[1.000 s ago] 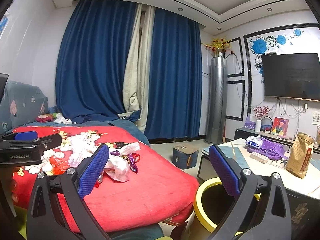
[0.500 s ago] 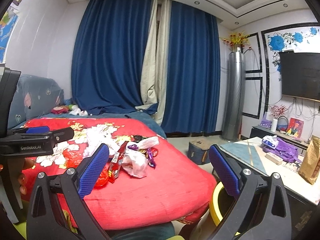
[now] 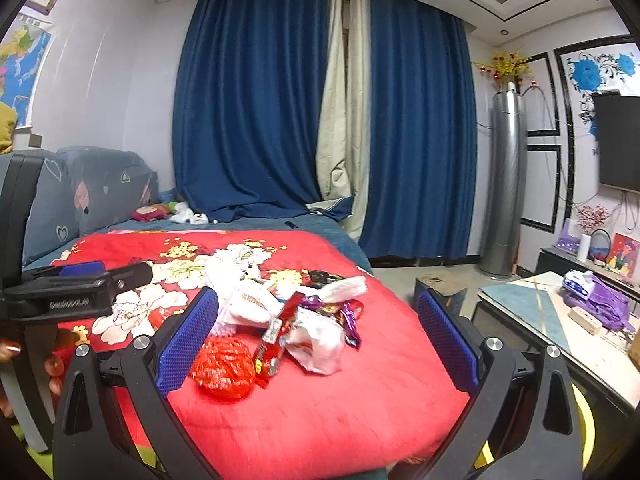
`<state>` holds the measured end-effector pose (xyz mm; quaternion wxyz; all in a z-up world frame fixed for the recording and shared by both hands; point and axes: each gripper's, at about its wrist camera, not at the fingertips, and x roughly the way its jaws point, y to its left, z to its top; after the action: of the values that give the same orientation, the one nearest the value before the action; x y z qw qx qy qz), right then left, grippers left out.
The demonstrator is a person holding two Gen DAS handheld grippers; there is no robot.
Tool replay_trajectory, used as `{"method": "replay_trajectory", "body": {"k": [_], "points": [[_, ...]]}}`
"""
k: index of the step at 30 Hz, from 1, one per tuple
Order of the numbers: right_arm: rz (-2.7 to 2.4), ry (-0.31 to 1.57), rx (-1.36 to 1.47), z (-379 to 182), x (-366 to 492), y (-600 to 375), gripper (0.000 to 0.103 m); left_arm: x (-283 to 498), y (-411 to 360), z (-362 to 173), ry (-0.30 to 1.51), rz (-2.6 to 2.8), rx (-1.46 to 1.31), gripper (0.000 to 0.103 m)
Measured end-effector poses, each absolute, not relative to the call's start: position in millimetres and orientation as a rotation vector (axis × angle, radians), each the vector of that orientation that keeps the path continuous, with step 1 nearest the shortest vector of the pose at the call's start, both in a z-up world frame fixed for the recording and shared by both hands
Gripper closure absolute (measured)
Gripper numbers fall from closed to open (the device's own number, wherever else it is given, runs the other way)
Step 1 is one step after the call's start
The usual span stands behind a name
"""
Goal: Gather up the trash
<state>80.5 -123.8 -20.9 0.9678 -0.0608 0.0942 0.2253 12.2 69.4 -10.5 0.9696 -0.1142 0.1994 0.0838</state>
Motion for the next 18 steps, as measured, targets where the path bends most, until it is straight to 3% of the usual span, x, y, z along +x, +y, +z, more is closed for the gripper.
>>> {"method": "replay_trajectory", "body": {"k": [15, 18], "points": [[0.531, 0.380, -0.230, -23, 153, -75, 0.007, 44, 108, -52, 0.577, 0.064, -0.374, 0.011], [0.533, 0.413, -0.241, -26, 164, -70, 0.015, 52, 113, -60, 0.611, 0.038, -0.417, 0.011]]}}
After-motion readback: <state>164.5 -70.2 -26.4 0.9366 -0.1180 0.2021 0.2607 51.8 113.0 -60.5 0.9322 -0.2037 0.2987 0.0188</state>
